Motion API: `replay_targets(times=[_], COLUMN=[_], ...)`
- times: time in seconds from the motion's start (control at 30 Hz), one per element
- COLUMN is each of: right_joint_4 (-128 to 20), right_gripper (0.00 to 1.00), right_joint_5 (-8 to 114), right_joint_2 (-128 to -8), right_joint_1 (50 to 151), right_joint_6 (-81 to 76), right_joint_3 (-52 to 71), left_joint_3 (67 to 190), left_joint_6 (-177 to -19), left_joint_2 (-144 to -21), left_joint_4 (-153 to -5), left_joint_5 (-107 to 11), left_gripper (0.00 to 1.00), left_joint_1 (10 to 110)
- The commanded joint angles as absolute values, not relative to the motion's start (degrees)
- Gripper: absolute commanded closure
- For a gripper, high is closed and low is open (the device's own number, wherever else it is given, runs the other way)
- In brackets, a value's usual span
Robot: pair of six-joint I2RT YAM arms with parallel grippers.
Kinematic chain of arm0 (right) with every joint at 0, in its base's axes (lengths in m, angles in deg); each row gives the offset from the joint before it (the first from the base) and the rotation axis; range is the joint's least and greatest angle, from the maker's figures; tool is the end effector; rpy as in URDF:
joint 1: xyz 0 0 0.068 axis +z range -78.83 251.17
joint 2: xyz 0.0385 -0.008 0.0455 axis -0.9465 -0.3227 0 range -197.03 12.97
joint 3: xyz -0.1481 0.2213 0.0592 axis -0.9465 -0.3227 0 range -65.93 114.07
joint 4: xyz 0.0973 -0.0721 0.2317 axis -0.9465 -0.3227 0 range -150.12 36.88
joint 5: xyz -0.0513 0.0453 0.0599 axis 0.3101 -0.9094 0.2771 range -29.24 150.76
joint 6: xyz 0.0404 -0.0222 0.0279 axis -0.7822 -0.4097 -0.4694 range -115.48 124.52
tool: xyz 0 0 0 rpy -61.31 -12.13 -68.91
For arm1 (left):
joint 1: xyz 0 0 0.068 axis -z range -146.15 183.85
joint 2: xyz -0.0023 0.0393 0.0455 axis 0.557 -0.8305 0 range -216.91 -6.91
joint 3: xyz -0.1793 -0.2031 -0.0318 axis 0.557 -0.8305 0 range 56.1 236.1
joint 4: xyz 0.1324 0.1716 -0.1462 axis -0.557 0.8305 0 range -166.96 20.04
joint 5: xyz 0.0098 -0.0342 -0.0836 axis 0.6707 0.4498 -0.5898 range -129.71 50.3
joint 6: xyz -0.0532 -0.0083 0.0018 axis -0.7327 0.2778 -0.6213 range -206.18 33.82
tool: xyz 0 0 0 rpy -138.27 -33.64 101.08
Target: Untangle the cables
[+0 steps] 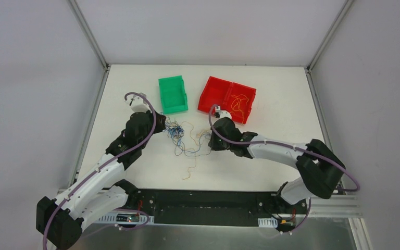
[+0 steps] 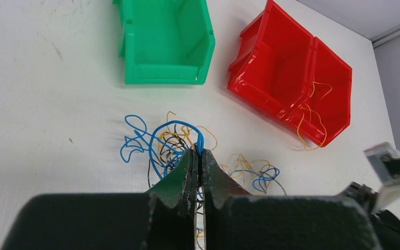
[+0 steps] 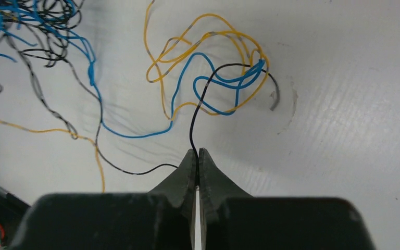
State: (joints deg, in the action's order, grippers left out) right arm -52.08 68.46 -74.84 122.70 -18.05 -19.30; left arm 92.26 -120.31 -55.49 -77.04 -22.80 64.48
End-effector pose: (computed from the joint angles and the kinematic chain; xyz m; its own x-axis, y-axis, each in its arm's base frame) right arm 0.2012 0.2455 0.1908 -0.6436 -0.1984 -0.7392 -0.5035 0.8371 0.2138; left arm 0.1799 -0.0945 0.2943 -0.2885 -0.4530 -0.8436 0.0981 0.8624 -0.4966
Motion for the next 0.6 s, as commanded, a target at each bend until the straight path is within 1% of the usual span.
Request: replay_targets(times=[0.0, 0.1, 0.23, 0.33, 0.43, 0.57], right_joint_4=[-55.96, -60.57, -71.82, -78.95, -84.36, -88.35], right_gripper=[1.00, 1.00, 1.00, 1.00, 1.00, 1.00], right_joint_5=[73.11, 74.89, 72.37, 73.51, 75.41, 79.42], right_joint_2=[-60.08, -48.49, -39.72, -36.44, -34.63, -32.80], right_joint_1=[122.66, 120.03, 112.53, 106.81, 101.56, 95.35], right_joint_6=[-20.24, -20.48, -19.22, -17.72, -16.63, -16.49], right_joint_3=[-20.49, -20.82, -13.41, -6.35, -0.47, 3.25], left_joint_3=[92.26, 92.11, 92.70, 93.57, 93.42, 92.99], left_joint_6=[-120.63, -120.42, -120.36, -121.40, -122.11, -123.07], left_joint_2=[-54.38, -55.07, -57.71, -59.04, -58.88, -58.45], left_joint_4=[-77.79, -77.76, -77.16, -74.47, -73.58, -72.70], left_joint_5=[-19.10, -16.09, -12.65, -8.94, -7.74, -6.15], left_gripper=[1.00, 1.00, 1.00, 1.00, 1.00, 1.00], left_joint_1=[63.91, 63.91, 63.91, 63.74, 63.40, 62.71])
